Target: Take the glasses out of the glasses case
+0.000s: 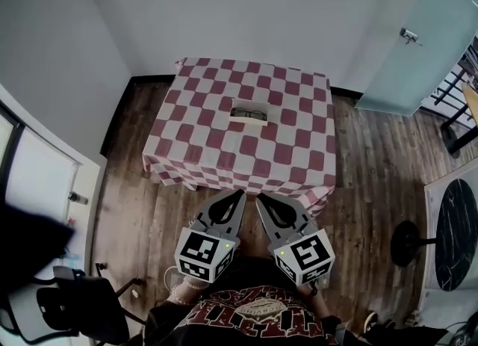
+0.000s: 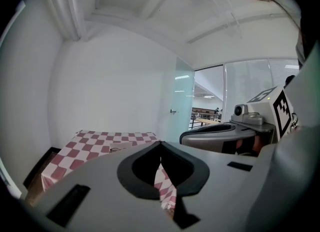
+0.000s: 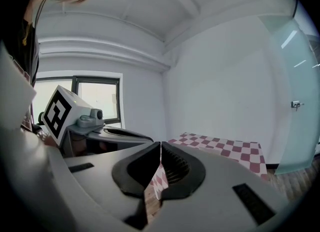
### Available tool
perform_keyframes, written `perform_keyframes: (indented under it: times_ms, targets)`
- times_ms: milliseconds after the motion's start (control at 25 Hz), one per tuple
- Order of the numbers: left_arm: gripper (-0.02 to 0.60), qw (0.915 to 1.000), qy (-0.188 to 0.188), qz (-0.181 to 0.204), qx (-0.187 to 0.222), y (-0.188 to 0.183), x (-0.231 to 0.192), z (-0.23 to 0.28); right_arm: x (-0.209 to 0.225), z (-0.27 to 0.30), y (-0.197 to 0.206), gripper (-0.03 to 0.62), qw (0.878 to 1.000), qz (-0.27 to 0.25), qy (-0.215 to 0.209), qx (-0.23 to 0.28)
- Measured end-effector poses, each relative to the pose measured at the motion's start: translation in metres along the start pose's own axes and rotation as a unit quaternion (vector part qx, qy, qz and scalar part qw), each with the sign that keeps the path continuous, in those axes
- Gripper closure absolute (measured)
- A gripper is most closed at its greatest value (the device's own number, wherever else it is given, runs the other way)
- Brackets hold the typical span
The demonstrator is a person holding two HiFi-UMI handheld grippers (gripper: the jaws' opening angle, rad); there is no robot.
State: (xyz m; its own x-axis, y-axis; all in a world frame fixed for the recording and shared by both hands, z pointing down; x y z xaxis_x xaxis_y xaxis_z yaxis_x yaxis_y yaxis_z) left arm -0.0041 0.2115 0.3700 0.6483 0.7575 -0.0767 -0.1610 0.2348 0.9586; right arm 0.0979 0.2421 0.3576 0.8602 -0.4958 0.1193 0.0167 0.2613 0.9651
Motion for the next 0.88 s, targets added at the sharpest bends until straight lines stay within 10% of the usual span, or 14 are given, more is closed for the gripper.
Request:
perform_keyframes:
  times_ms: [880]
  targets:
    - [0.572, 0.9980, 0.062, 0.001, -0.014, -0.002, -0.119, 0.014, -0.010, 0.119, -0.021, 0.574, 0.999, 0.004, 0.034, 0.000]
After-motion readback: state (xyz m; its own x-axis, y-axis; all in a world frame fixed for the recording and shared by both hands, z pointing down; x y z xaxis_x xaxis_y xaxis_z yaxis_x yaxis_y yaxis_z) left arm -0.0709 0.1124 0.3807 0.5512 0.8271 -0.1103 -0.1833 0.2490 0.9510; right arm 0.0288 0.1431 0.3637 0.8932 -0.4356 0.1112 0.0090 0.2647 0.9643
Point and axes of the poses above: the fingertips, and each gripper's own axes: z forward along the fingers, x to its right, y out of its underside, the point moved 6 cm from there along -z, backward along the fingers, and after that the axes turned 3 degrees about z, right-handed, at the moved point
